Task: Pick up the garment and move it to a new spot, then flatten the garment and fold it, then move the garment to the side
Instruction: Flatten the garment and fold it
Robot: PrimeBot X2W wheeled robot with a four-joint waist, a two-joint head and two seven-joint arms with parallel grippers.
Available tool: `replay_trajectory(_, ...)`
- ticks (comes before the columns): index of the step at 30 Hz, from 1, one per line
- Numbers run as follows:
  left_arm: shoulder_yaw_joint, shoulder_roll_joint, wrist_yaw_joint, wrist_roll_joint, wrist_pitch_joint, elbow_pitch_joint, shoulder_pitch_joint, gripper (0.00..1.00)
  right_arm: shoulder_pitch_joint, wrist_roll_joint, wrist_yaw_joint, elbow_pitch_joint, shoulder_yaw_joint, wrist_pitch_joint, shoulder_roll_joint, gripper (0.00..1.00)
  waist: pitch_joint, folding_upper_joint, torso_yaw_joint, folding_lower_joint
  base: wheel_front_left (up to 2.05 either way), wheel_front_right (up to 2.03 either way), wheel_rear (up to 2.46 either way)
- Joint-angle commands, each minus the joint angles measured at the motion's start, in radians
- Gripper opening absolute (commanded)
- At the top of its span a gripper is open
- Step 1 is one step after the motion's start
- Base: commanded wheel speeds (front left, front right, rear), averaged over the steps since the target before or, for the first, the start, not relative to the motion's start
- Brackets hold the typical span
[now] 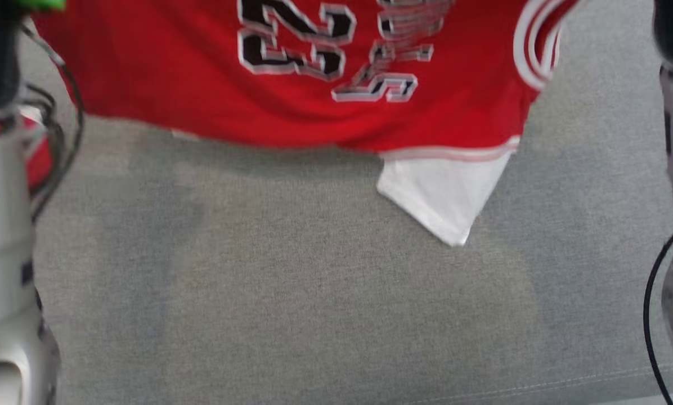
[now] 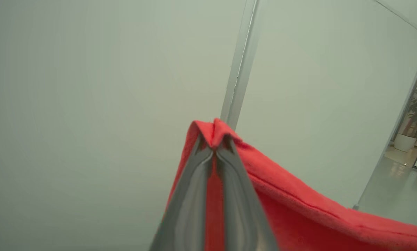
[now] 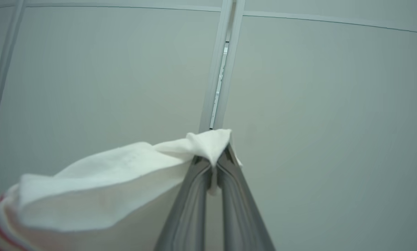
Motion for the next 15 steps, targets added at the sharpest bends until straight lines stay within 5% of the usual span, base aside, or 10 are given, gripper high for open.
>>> replay_trajectory(1, 0.008, 0.013, 0.011, 0.026, -0.022, 0.059, -0.088, 0.00, -0.090, -0.034, -0.001, 0.060, 0.006, -0.032, 0.010, 0.00, 0.140, 0.0024, -0.013, -0.0001, 0.00, 0.00, 0.00)
replay_trajectory(8, -0.018, 0.042, -0.043, 0.125, -0.214, 0.313, -0.418, 0.00, -0.416, -0.183, -0.001, 0.309, -0.088, -0.163, 0.113, 0.00, 0.195, 0.0024, -0.042, -0.0001, 0.00, 0.00, 0.00)
replay_trajectory(15, -0.015, 0.072, -0.051, 0.146, -0.313, 0.550, -0.425, 0.00, -0.333, -0.151, -0.001, 0.368, -0.040, -0.172, 0.158, 0.00, 0.288, 0.0024, -0.071, -0.0001, 0.00, 0.00, 0.00)
